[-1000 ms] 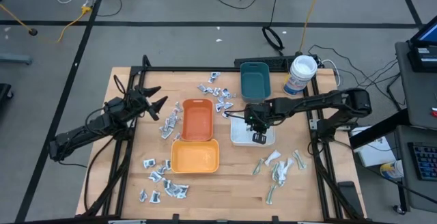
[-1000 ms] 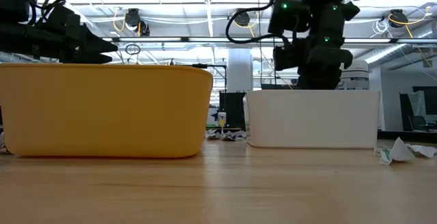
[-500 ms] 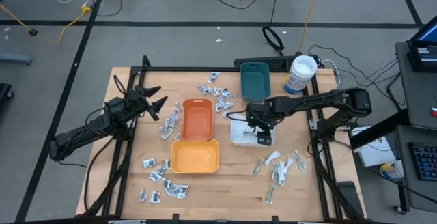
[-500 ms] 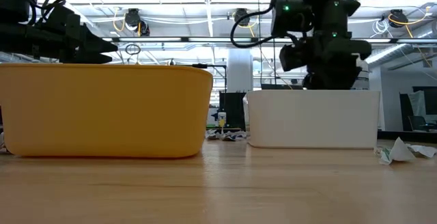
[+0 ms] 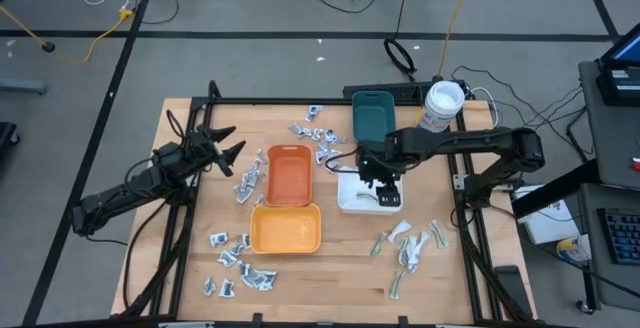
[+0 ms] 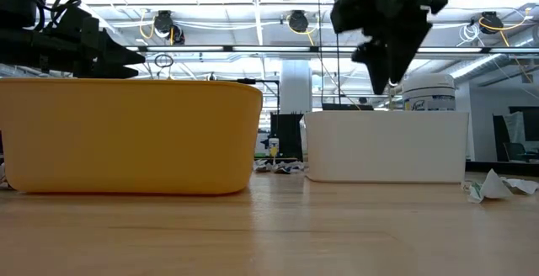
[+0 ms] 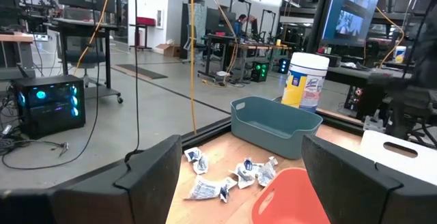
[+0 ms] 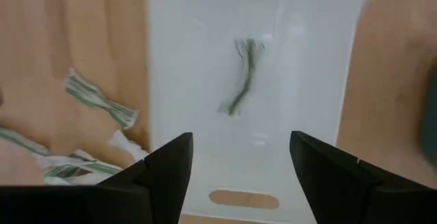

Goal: Pick & Place First Aid Supplies
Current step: Put the green sachet into the white bin

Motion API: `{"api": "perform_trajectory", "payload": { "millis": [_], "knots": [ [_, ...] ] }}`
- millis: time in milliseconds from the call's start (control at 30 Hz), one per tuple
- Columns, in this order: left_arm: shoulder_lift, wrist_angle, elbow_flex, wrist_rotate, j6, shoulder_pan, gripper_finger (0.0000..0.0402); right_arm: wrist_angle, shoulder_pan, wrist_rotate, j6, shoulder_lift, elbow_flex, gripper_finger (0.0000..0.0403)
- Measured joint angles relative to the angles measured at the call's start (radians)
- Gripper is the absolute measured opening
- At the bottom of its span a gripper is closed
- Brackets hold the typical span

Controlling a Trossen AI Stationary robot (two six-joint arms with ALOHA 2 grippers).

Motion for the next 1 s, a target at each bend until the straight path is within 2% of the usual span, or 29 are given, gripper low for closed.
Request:
{"api": "perform_trajectory", "payload": {
  "millis": [367, 500, 600, 800, 1000],
  "knots": [
    [0.0, 0.0, 0.0, 0.0, 0.0, 0.0, 0.0308, 0.015, 0.177, 0.005, -0.263, 0.0, 0.029, 0.0237],
    [0.0, 0.0, 0.0, 0.0, 0.0, 0.0, 0.0308, 0.032, 0.254, 0.07, -0.323, 0.0, 0.029, 0.0237],
    [0.0, 0.0, 0.0, 0.0, 0.0, 0.0, 0.0308, 0.031, 0.308, 0.081, -0.377, 0.0, 0.029, 0.0238],
    [0.0, 0.0, 0.0, 0.0, 0.0, 0.0, 0.0308, 0.033, 0.376, 0.079, -0.404, 0.011, 0.029, 0.0238],
    [0.0, 0.0, 0.0, 0.0, 0.0, 0.0, 0.0308, 0.044, 0.407, 0.079, -0.378, 0.091, 0.029, 0.0238]
  ]
}}
